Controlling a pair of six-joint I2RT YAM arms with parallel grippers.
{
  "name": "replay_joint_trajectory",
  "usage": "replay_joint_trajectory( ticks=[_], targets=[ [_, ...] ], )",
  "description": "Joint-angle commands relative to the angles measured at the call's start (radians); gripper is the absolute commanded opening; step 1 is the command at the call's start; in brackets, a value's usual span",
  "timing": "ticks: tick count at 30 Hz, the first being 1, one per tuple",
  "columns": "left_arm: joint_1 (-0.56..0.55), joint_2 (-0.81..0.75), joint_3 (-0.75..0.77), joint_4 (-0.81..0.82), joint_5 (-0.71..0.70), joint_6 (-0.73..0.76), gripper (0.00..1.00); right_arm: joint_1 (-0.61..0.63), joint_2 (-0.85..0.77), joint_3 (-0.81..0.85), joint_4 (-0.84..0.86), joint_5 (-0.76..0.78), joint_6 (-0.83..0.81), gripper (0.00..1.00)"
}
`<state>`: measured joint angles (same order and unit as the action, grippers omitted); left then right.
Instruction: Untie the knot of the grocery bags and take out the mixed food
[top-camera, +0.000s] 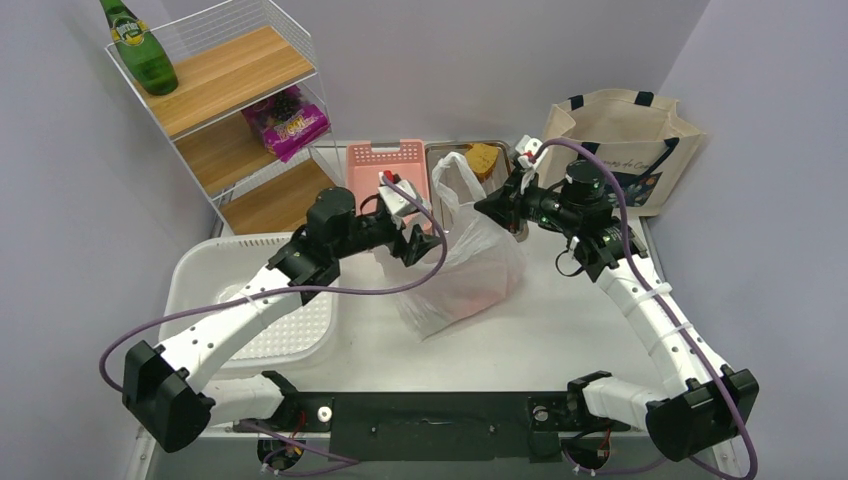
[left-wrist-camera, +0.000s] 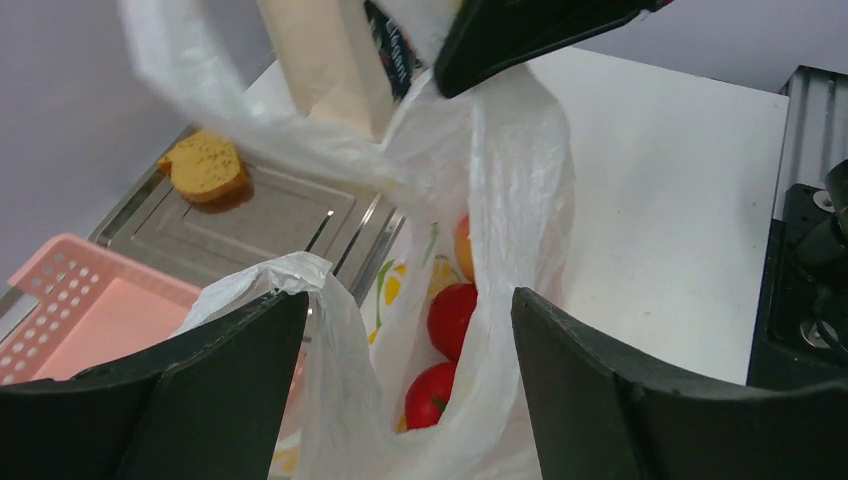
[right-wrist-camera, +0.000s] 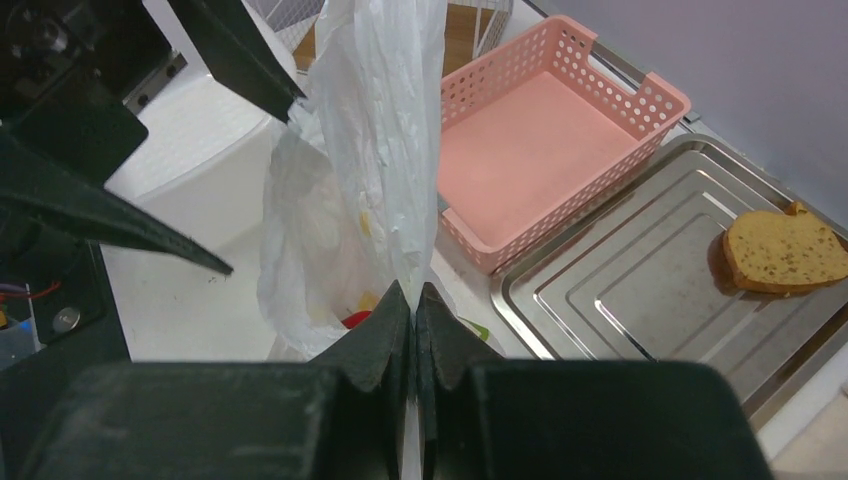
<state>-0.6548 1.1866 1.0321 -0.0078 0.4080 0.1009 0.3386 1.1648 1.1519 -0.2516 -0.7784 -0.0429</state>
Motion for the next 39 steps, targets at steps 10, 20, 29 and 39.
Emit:
replay_joint_trajectory(
  ticks=[10,20,29,39],
  targets=[
    [-0.127,0.207,0.052,0.316,-0.303,-0.036,0.71,0.017,-0.066,-0.01,0.058,-0.054,-0.003,0.0],
    [-0.093,0.065,-0.033,0.292,-0.098,-0.001,0.59,0.017,-0.091,-0.032,-0.026,-0.063,-0.091,0.0],
    [-0.068,0.118,0.029,0.277,-0.093,-0.024,0.68,0.026,-0.069,-0.008,-0.048,-0.08,-0.133,0.0],
    [-0.069,0.222,0.083,0.322,-0.046,-0.049,0.62,0.048,-0.066,0.007,-0.108,-0.076,-0.177,0.0]
  ],
)
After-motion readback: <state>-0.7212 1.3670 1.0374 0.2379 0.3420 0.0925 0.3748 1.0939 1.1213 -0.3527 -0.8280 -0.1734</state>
